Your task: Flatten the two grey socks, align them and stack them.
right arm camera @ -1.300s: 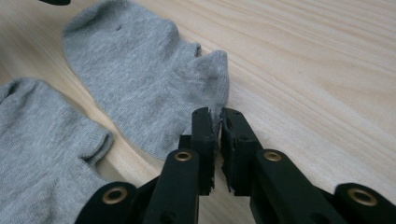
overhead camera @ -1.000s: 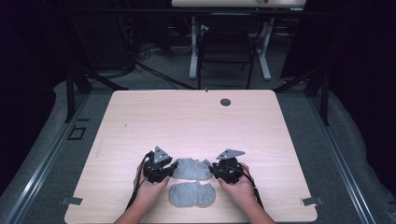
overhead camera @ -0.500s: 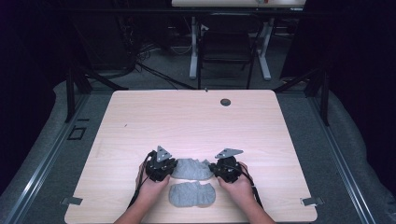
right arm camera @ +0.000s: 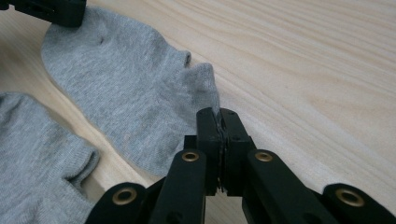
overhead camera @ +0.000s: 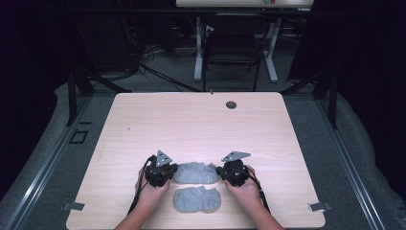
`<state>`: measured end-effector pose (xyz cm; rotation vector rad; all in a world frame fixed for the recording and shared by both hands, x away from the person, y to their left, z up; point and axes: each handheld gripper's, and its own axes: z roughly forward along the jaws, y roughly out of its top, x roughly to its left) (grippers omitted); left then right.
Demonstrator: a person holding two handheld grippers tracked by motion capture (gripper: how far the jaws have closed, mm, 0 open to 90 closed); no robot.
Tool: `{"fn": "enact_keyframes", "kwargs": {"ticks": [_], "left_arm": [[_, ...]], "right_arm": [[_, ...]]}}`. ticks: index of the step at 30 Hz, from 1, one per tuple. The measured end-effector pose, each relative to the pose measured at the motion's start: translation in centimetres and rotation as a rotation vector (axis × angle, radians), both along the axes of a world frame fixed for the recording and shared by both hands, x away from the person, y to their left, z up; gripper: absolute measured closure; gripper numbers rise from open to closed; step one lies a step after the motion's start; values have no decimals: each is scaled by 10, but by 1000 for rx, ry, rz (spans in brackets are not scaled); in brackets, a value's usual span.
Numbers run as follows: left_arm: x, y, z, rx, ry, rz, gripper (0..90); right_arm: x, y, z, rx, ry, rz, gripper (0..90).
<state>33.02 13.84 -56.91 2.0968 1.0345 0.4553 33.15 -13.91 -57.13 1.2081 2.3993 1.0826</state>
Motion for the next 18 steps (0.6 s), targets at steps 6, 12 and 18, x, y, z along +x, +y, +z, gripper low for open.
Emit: {"fn": "enact_keyframes", "kwargs": {"ticks": [6,12,18], "left_arm": [[-4,0,7,-19,-14,-15,879],[-10,1,16,-39,-33,-33,879],[-18,1,27,-58,-54,-39,880]], "right_arm": [[-1,-1,5,10,-15,3,884],[-4,-1,16,23,-36,14,883],[-10,0,29,24,-62,32,884]]}}
